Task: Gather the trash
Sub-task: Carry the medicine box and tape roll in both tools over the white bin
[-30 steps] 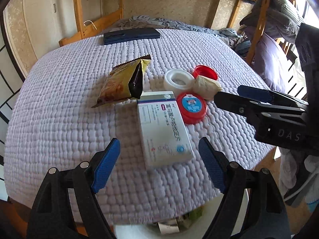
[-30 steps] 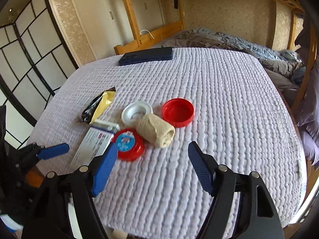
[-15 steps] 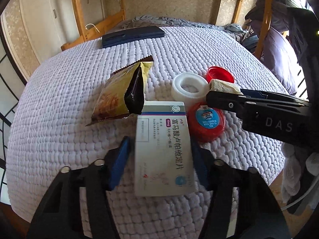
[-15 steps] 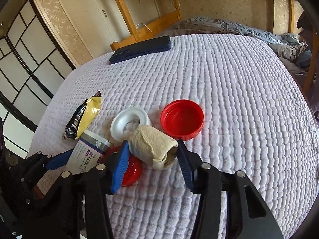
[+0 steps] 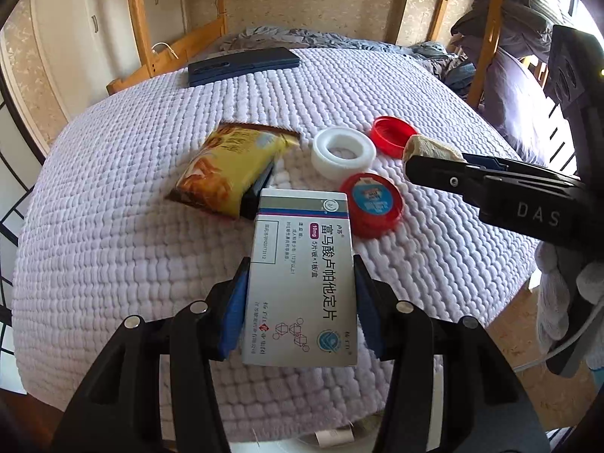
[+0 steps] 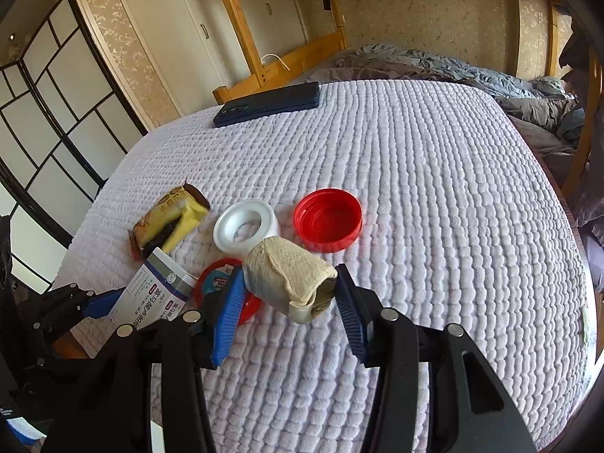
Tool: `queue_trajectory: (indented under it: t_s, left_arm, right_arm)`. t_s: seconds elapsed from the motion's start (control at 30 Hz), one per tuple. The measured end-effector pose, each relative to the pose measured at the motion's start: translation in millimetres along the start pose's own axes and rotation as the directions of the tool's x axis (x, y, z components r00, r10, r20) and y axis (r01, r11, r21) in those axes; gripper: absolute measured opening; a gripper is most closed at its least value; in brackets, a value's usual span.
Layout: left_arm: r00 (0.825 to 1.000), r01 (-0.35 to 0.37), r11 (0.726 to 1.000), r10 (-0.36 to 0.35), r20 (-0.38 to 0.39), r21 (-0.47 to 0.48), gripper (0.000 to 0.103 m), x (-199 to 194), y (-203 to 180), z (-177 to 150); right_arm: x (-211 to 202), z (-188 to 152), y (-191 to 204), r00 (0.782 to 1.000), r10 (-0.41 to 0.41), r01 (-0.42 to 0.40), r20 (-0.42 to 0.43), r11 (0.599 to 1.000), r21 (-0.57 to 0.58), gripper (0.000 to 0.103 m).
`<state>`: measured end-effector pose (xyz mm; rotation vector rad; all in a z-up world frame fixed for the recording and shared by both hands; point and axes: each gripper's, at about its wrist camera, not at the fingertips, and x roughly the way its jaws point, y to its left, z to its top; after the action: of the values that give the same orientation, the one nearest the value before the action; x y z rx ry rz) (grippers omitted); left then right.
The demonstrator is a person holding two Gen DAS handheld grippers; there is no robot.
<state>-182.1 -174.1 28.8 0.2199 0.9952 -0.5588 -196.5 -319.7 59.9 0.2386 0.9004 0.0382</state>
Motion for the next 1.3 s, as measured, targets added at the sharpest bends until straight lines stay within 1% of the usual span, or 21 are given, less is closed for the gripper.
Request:
queue_trajectory:
  t_s: [0.2, 0.5, 0.73, 0.97, 1.3]
  left_arm:
    - [1.000, 0.027, 1.000, -0.027, -0.006, 0.004, 0.053, -9, -1, -8]
    - [1.000, 0.023, 1.000, -0.023, 0.007, -0.001, 0.053, -29, 7, -22]
    - [0.999, 0.036, 0.999, -0.036, 0.006, -0.011, 0.053, -40, 13, -35]
    - [0.999, 0.049, 0.999, -0.049, -0.004, -0.008, 0.053, -47, 14, -45]
    - [0.997, 0.073, 0.997, -0.073, -0.017, -0.003, 0.053, -57, 13, -60]
  right_arm:
    - [-12, -13, 3, 1.000, 0.006, -0.006, -0.003, 1.000, -0.010, 0.047]
    - [-39, -39, 16, 1.000, 0.022, -0.022, -0.006, 0.999, -0.040, 0.047]
    - [-60, -63, 25, 0.999, 0.036, -0.037, -0.013, 0.998, -0.048, 0.047]
    - [-70, -83, 31, 0.998, 0.048, -0.049, -0.034, 0.998, -0.045, 0.047]
    - [-73, -104, 46, 0.995, 0.073, -0.078, -0.074, 0.994, -0.075, 0.047]
